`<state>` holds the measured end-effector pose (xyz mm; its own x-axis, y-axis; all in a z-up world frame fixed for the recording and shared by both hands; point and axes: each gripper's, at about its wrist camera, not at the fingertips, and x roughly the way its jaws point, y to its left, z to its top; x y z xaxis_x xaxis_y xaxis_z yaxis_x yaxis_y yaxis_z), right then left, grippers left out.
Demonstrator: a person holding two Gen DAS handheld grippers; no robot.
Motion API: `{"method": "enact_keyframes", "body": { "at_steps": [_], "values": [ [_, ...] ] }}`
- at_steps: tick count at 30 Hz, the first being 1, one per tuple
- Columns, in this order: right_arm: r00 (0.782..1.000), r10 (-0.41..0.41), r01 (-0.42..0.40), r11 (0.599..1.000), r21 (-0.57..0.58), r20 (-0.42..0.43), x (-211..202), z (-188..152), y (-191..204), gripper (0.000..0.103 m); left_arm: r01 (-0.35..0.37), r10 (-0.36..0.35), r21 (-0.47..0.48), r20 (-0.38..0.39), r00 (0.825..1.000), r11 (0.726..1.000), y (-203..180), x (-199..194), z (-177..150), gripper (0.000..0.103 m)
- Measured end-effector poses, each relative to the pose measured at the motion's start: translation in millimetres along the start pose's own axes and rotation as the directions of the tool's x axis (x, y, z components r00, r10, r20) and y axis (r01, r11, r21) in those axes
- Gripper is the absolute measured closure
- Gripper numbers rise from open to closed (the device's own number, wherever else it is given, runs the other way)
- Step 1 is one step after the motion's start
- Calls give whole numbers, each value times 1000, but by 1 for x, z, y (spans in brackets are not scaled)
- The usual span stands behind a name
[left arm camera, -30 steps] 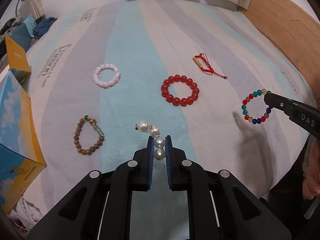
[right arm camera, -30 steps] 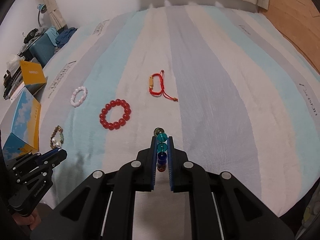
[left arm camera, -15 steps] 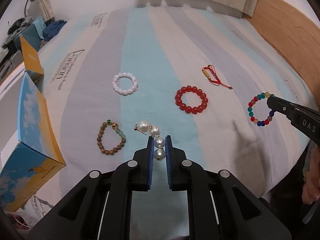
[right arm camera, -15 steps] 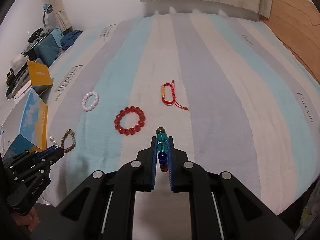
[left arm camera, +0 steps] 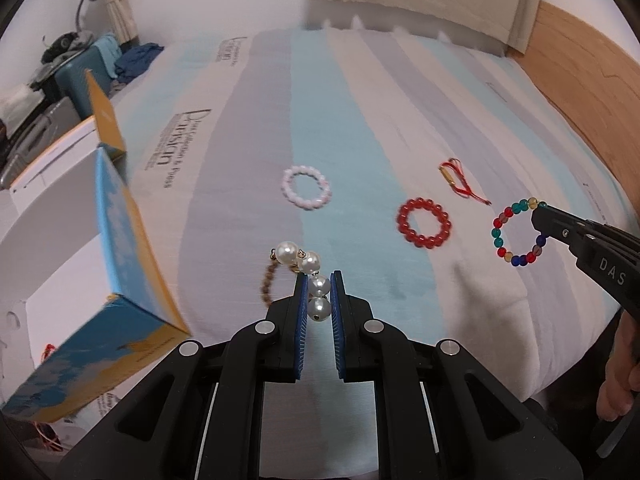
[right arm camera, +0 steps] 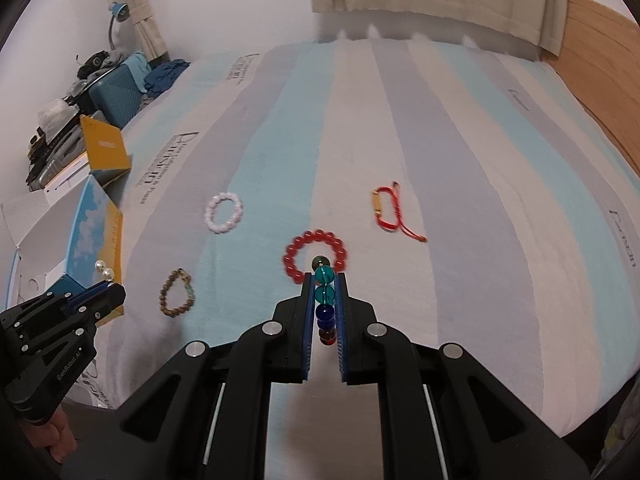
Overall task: Organize jewelry
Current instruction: 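Lift and carry the pearls and multicolour bracelet into the cardboard box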
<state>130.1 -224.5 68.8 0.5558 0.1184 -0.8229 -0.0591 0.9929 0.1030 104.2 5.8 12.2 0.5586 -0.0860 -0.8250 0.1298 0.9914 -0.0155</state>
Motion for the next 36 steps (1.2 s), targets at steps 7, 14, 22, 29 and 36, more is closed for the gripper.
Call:
{"method": "enact_keyframes", "body": {
  "at_steps": [7, 14, 22, 29, 36],
  "values": [
    [1000, 21, -21, 999, -33, 12, -2, 8, 32, 94, -24, 25, -30, 22, 999, 999, 30, -18, 1, 93],
    [998, 58, -56, 996, -67, 27, -9, 17, 73, 94, -58, 60, -63, 34, 998, 996, 66, -35, 1, 93],
    [995, 97, -92, 989, -119, 30, -11, 27, 121, 94, -95, 102, -110, 52, 993, 989, 110, -58, 0, 93],
    [990, 136, -128, 977, -168, 32, -16, 35, 165, 94, -132, 143, -160, 58, 988, 978, 150, -77, -4, 93],
    [983, 179, -166, 960, -224, 38, -26, 43, 212, 94, -167, 183, -212, 60, 981, 963, 188, -95, -11, 93]
  ]
}}
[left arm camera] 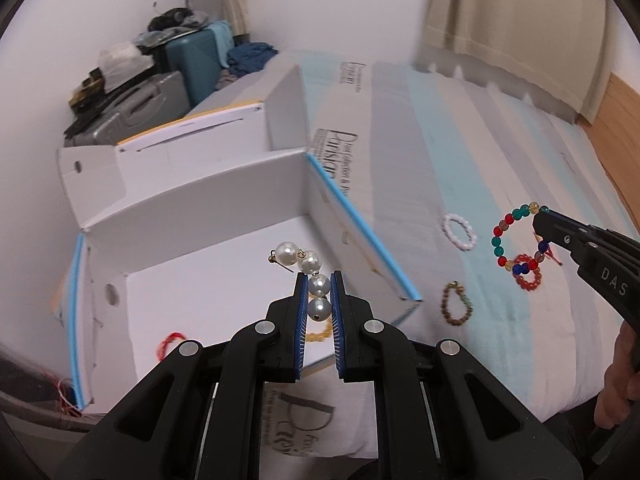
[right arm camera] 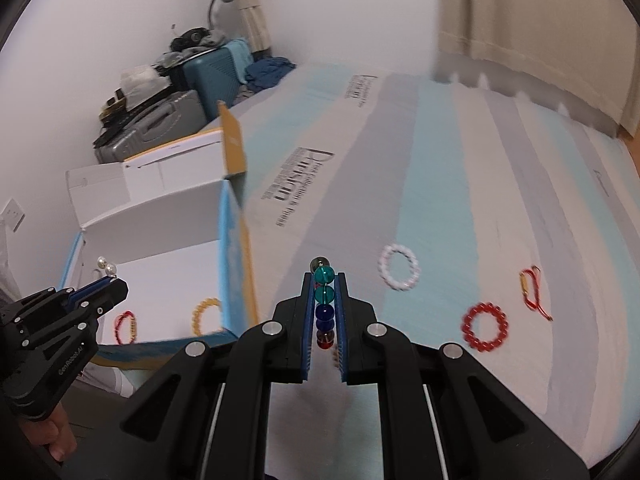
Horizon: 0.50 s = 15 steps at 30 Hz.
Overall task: Organize jewelry
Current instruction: 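Lift and carry the pearls and multicolour bracelet into the cardboard box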
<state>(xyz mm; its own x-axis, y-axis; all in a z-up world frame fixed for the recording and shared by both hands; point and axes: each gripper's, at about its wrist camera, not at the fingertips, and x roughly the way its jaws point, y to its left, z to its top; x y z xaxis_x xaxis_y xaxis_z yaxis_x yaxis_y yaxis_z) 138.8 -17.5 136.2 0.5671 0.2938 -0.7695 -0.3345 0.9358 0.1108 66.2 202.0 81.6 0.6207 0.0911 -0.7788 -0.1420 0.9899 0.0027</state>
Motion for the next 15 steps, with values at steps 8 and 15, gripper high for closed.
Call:
{"method": "enact_keyframes", "body": {
  "at_steps": [8, 15],
  "values": [
    [999, 45, -44, 997, -63, 2, 7, 14, 52, 94, -38, 37, -53, -9, 999, 998, 44, -4, -3, 93],
    [996, 85, -85, 990, -111, -8, 17, 17, 95, 94, -66, 64, -97, -23, 998, 993, 81, -2, -9, 93]
  ]
}}
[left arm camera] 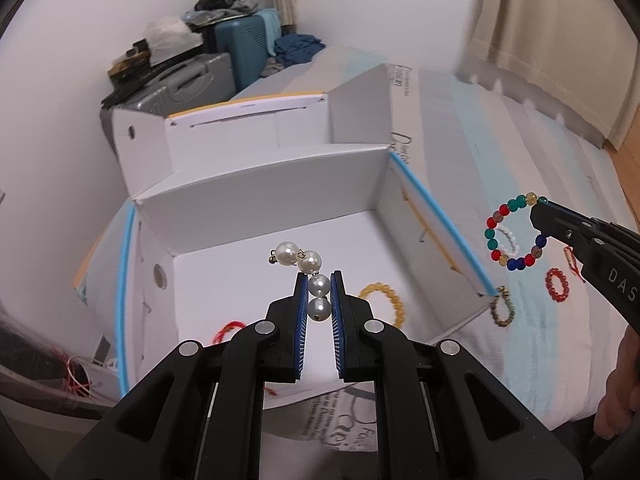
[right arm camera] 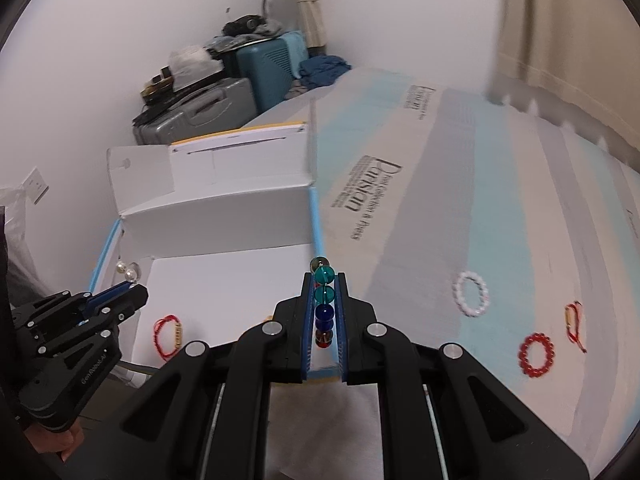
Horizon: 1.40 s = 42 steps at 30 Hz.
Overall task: Organize jewelry
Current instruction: 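Lift and carry the pearls and multicolour bracelet into the cardboard box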
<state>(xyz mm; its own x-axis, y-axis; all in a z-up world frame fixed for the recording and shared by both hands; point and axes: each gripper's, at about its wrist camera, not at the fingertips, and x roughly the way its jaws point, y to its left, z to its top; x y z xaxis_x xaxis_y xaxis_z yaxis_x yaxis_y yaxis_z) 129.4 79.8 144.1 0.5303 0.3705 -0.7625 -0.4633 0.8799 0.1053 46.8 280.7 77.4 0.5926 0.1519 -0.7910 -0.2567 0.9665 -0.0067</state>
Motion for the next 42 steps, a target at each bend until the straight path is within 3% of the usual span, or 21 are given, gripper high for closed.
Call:
{"method": "enact_keyframes", "body": {
  "at_steps": [15, 23, 31, 36, 42],
  "values": [
    [995, 60, -67, 994, -85, -80, 52, -1, 71, 94, -51, 44, -76, -92, 995, 996, 55, 36, -17, 93],
    [980, 86, -106, 989, -103, -180, 88, -8, 88, 94, -64, 46, -96, -173, 984, 993, 68, 66, -27, 93],
    [954, 71, -110, 987, -120, -291, 125, -20, 98, 94, -83, 49, -108, -285, 957, 991, 78, 95, -36, 93],
    [931, 43, -95, 987, -127, -362, 145, -28, 98, 94, -94, 51, -101, -366, 929, 990, 82, 111, -40, 93],
    [913, 20, -76, 989, -123, -407, 158, -35, 91, 94, -112, 68, -83, -415, 907, 990, 84, 121, -43, 93]
  ]
}}
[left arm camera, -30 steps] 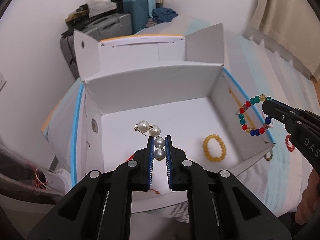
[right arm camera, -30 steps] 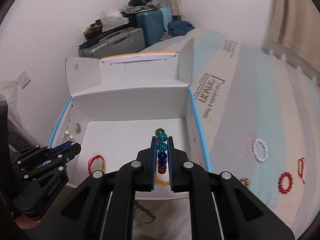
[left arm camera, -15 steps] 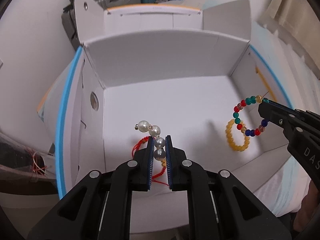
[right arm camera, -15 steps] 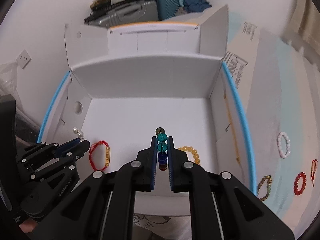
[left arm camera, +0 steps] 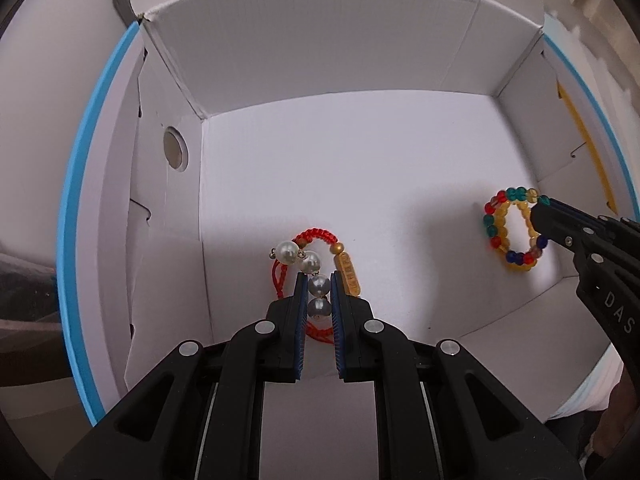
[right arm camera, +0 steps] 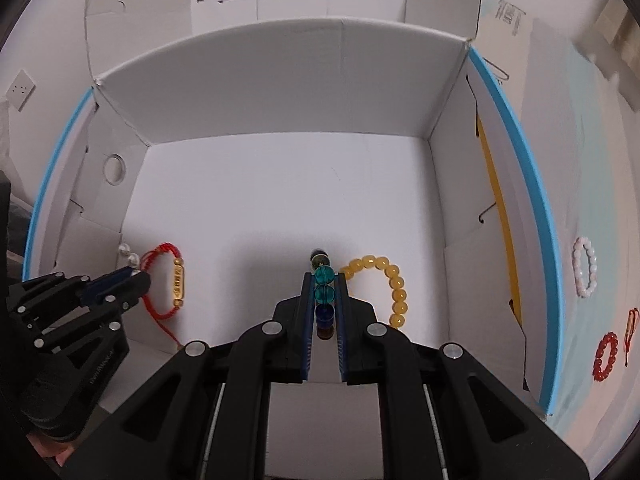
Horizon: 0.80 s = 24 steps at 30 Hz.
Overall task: Organize jewelry
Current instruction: 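Lift and carry the pearls and multicolour bracelet into the cardboard box, then open both tools to release the pearls and bracelet in the box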
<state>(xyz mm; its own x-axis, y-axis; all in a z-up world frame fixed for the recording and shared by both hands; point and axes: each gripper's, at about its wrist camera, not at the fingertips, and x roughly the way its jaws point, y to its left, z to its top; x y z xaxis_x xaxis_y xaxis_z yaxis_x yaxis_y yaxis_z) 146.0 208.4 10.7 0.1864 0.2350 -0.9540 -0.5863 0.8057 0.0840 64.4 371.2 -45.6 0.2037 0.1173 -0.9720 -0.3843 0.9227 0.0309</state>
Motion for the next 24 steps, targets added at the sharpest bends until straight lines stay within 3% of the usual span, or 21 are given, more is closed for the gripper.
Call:
{"method": "enact_keyframes", "body": {
  "at_steps": [12, 14, 18, 24],
  "values": [
    [1000, 8, -8, 1000, 0, -7, 3, -3, 1, 91, -14, 14, 8, 11, 1000, 1000, -4, 0, -1, 91],
    [1000, 10, -10, 1000, 0, -1, 1, -4, 0, 84, -13, 13, 4, 15, 1000, 1000, -3, -2, -3, 91],
    [1000, 14, -14, 1000, 5, 13, -5, -5, -4, 71, -19, 20, -9, 34, 999, 1000, -2, -8, -7, 72],
    [998, 24, -25, 999, 19, 54, -20, -7, -11, 54, -20, 21, -25, 64, 998, 999, 0, -17, -16, 56]
  ]
}}
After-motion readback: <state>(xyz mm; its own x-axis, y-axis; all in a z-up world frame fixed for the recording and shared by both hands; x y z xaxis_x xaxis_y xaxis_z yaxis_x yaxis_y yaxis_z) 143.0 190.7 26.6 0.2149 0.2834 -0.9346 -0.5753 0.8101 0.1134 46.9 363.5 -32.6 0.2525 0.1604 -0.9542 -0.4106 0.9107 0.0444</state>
